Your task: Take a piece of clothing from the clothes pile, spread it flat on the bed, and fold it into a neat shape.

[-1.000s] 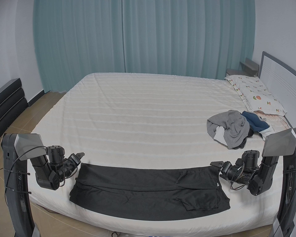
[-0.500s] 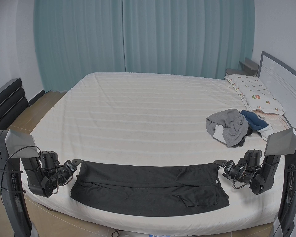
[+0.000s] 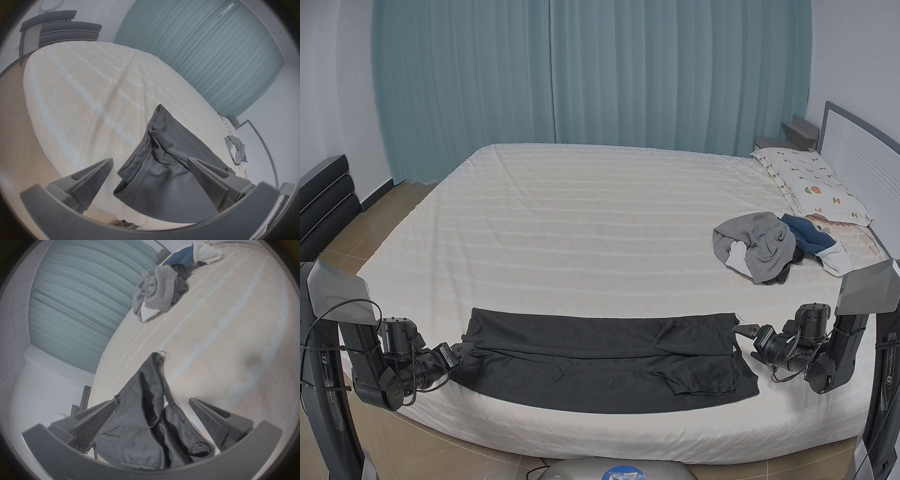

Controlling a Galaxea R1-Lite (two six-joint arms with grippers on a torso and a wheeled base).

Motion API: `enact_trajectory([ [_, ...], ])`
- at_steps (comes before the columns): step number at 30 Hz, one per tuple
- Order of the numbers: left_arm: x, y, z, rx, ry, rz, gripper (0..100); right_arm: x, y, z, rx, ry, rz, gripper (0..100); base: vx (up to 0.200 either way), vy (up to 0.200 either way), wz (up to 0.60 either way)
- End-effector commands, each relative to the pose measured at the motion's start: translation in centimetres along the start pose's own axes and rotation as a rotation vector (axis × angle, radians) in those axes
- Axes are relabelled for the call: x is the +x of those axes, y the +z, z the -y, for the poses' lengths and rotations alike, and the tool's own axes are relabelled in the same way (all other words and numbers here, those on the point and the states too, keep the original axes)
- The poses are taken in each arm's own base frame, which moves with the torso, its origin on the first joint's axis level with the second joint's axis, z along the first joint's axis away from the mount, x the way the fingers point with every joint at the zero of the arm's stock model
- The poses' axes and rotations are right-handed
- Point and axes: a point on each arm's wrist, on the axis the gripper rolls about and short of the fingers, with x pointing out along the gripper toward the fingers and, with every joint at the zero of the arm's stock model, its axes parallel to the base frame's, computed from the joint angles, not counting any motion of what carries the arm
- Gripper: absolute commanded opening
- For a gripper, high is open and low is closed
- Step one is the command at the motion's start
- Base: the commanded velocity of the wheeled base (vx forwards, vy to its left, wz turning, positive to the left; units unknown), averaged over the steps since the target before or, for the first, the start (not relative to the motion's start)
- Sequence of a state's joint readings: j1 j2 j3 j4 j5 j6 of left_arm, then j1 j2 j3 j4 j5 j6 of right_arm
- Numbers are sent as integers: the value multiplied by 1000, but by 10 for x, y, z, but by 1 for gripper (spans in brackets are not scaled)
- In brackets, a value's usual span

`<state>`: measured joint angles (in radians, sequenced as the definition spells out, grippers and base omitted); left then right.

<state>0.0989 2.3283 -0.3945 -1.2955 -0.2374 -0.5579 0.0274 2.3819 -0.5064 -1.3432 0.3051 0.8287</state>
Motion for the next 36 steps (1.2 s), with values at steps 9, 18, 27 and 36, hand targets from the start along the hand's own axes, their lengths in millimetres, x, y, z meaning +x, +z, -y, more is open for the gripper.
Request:
enact_trajectory([
  [9, 3, -12, -1, 7, 16, -43, 100, 1, -1, 0, -1, 1, -3, 100, 0, 0, 0],
  [18, 0, -11, -11, 53, 50, -48, 0, 0, -1, 0, -1, 0, -2, 100, 0, 0, 0],
  [27, -11, -21, -19, 149, 83, -94, 0, 0, -2, 0, -2, 0, -6, 100, 0, 0, 0],
  [36, -9, -18, -18, 149, 79, -83, 100, 1, -2, -1, -3, 2, -6, 100, 0, 0, 0],
])
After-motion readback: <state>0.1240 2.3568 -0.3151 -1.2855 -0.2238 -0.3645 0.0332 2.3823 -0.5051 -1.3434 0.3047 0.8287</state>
